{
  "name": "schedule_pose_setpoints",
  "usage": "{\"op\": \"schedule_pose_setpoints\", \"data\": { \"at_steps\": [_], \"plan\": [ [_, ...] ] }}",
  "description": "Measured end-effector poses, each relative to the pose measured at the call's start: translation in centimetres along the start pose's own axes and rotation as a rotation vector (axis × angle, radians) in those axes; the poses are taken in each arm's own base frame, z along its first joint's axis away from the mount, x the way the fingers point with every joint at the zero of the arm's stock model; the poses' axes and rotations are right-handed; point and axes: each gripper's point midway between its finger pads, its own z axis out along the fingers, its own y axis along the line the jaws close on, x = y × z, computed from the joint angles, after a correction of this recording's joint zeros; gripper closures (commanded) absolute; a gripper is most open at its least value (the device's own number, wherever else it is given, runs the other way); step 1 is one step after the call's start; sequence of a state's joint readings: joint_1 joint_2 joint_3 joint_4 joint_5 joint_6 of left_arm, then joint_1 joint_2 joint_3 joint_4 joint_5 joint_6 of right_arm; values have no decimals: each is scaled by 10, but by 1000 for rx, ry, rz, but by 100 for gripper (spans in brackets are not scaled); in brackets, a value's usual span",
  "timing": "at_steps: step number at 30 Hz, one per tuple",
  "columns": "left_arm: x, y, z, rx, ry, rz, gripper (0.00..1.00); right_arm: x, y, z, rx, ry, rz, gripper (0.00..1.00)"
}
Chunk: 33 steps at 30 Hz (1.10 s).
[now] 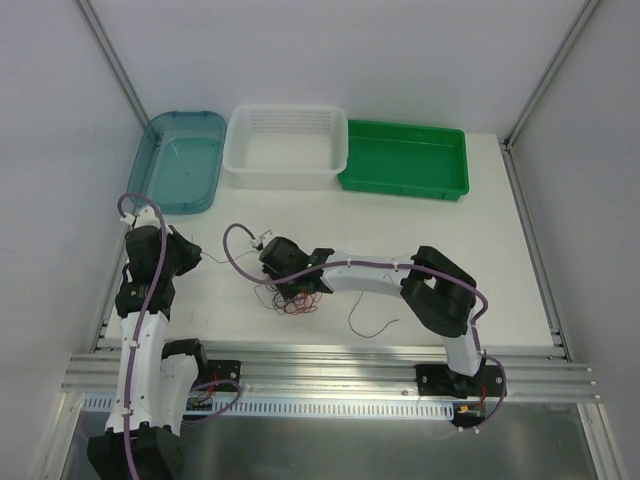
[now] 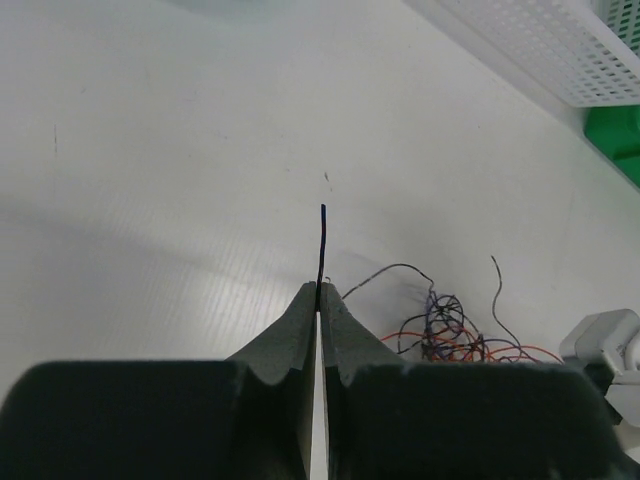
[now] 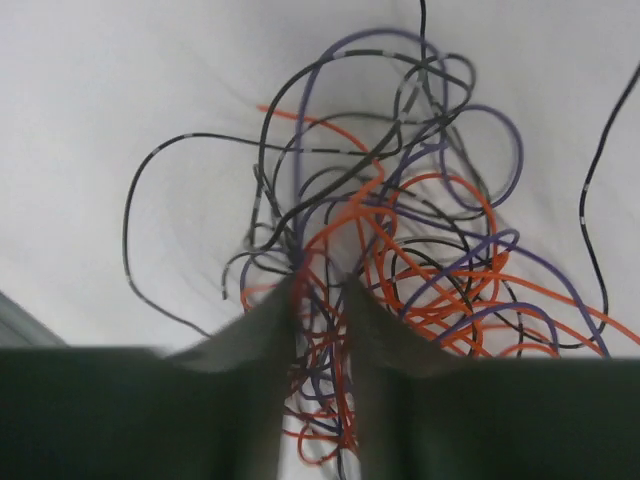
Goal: Untangle the cables
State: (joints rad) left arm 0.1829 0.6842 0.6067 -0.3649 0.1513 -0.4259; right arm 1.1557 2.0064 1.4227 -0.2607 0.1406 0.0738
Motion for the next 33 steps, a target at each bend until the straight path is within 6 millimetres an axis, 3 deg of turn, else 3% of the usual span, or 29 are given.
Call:
{"op": "schedule_pose_setpoints", "data": {
  "at_steps": [2, 5, 7, 10, 16, 18, 21, 23, 25, 33],
  "plan": [
    [-2, 3, 0, -15, -11, -1, 100, 13, -16, -4, 41, 14, 12, 97],
    [-2, 10, 0, -55, -18, -3, 100, 34, -55, -26, 127, 43, 44, 99],
    [-1, 16, 0, -85, -15, -7, 100, 38, -80, -49, 172, 30, 69, 99],
    [0, 29, -1, -154, -15, -20, 100, 30, -118, -102, 233, -41, 115, 99],
    [9, 47, -6, -254, 7, -78, 100, -13, -171, -226, 261, -354, 254, 99],
    [5, 59, -8, -316, -15, -82, 100, -5, -210, -263, 358, -411, 334, 99],
    [2, 74, -13, -395, -40, -95, 100, 27, -264, -305, 531, -423, 480, 99],
    [3, 76, -15, -407, -39, -107, 100, 43, -277, -319, 569, -418, 541, 99],
    [5, 72, -15, -393, -30, -118, 100, 53, -276, -325, 546, -414, 586, 99],
    [9, 71, -16, -394, -13, -137, 100, 60, -274, -327, 480, -379, 660, 99]
  ]
}}
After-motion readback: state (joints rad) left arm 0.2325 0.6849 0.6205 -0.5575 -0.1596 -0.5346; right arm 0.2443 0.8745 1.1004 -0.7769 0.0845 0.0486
